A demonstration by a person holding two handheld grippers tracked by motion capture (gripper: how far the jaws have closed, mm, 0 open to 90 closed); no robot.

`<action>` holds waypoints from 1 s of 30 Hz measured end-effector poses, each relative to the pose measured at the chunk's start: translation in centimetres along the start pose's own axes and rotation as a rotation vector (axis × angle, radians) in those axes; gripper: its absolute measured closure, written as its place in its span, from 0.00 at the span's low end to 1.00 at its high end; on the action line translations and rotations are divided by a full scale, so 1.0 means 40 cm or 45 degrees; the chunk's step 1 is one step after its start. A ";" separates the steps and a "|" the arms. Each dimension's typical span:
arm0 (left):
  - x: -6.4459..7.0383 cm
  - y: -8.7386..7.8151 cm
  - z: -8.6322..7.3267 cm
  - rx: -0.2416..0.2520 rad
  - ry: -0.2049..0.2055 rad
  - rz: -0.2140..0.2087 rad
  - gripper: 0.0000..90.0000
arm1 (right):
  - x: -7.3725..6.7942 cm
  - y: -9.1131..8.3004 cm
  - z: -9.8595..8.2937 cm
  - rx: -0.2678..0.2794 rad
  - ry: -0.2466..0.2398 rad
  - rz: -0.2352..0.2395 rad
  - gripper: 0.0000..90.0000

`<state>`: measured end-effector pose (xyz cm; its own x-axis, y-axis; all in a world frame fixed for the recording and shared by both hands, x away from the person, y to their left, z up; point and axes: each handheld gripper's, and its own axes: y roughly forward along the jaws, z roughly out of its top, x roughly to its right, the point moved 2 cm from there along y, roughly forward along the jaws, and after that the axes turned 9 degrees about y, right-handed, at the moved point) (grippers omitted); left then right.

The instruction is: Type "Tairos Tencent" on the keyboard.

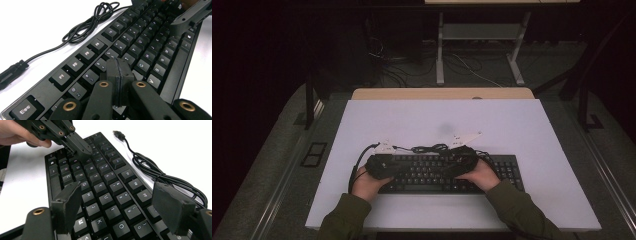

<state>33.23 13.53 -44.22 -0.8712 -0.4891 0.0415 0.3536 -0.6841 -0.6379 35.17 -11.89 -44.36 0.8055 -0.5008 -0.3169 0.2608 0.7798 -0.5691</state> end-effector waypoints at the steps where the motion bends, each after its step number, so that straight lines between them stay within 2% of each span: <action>1: 0.000 -0.001 0.000 0.000 0.002 0.004 0.99 | 0.000 0.000 0.000 0.000 0.001 0.000 0.27; 11: 0.003 -0.014 0.000 0.022 -0.008 0.010 0.98 | -0.002 -0.001 0.000 0.002 0.003 0.007 0.28; 16: 0.008 -0.021 0.000 0.024 0.002 0.017 0.94 | -0.006 -0.004 0.001 -0.001 0.004 0.033 0.38; 30: 0.020 -0.026 0.003 0.032 -0.011 0.045 0.72 | -0.029 -0.003 -0.002 -0.038 -0.017 0.095 0.72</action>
<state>32.21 13.78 -43.42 -0.8553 -0.5175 0.0259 0.3925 -0.6798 -0.6195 34.16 -11.45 -43.98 0.8293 -0.4361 -0.3494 0.1839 0.8034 -0.5664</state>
